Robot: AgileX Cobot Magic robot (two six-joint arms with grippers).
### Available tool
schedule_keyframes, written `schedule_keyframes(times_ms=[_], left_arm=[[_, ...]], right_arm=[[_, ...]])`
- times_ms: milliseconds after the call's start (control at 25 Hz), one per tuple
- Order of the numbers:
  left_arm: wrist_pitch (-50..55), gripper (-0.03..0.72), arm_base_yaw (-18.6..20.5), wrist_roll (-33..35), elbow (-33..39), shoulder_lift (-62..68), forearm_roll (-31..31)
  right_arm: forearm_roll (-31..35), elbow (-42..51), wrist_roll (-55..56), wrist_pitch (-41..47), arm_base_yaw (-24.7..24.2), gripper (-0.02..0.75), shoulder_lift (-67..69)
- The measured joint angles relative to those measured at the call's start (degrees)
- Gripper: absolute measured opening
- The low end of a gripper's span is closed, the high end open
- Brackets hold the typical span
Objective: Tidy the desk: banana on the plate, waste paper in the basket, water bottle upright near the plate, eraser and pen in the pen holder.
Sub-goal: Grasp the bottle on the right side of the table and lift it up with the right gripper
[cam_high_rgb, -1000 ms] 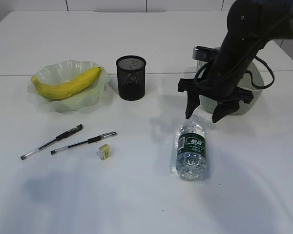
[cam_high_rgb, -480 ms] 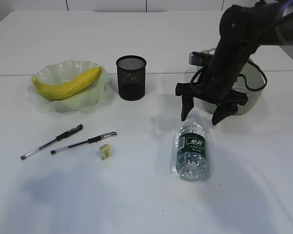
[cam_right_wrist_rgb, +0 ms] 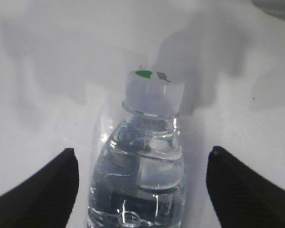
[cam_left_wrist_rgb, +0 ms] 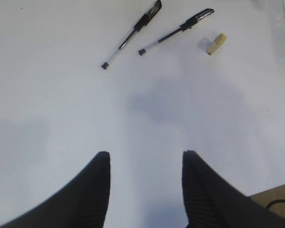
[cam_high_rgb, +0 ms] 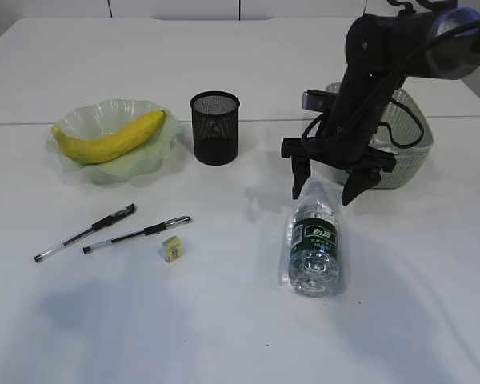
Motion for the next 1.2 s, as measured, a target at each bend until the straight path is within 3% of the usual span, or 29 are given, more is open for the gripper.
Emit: schedule_keyframes(times_ms=[560, 760, 1000, 1200], left_arm=[[-1.5, 0.350, 0.0, 0.0, 0.0, 0.0, -0.1], [-2.0, 0.351, 0.0, 0.0, 0.0, 0.0, -0.1], [-2.1, 0.351, 0.0, 0.0, 0.0, 0.0, -0.1], [-2.1, 0.349, 0.0, 0.0, 0.0, 0.0, -0.1]], right_arm=[[0.4, -1.2, 0.7, 2.5, 0.0, 0.597, 3.5], [1.5, -1.2, 0.7, 2.7, 0.0, 0.501, 3.5], [4.4, -1.2, 0.8, 3.3, 0.0, 0.331, 3.5], [5.2, -1.2, 0.8, 3.3, 0.0, 0.314, 3.6]])
